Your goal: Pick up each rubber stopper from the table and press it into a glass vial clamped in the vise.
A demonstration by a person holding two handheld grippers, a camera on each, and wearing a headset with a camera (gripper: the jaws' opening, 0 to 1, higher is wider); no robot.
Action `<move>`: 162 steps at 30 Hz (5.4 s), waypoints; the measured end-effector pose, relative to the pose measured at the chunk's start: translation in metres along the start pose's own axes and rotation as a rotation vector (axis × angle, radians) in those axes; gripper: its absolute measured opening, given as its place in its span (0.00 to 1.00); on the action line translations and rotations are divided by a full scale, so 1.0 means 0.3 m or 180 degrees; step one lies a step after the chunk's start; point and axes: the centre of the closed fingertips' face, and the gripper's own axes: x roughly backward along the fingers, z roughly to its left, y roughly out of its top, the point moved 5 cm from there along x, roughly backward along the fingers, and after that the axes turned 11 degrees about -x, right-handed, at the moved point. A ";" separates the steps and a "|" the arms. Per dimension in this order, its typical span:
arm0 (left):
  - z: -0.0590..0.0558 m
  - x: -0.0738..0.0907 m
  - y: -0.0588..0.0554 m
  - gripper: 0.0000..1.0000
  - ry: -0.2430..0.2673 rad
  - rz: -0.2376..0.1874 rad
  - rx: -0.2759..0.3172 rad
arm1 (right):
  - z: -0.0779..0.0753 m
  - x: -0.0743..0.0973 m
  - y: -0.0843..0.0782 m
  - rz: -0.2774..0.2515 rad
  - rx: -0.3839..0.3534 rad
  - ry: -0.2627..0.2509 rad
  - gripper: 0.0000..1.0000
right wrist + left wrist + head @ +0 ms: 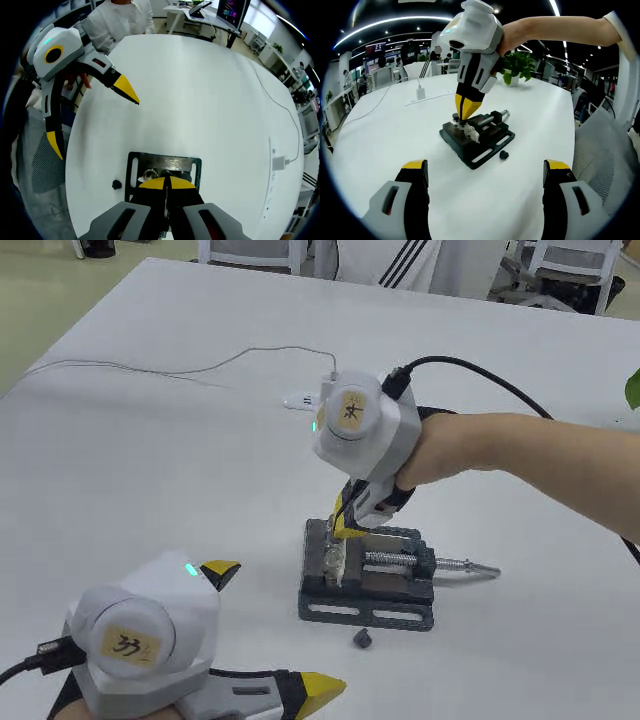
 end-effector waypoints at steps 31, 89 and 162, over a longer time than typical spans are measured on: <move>-0.005 0.024 -0.014 0.96 0.0020 -0.0006 0.0037 | 0.001 0.034 -0.033 -0.0043 0.0030 -0.0090 0.24; -0.007 0.057 -0.021 0.96 0.0078 -0.0037 0.0034 | 0.282 -0.018 -0.136 -0.0171 0.0918 0.0211 0.11; -0.038 0.031 -0.050 0.88 0.0014 0.0076 0.0257 | 0.264 -0.074 -0.226 -0.0776 -0.0276 -0.0249 0.00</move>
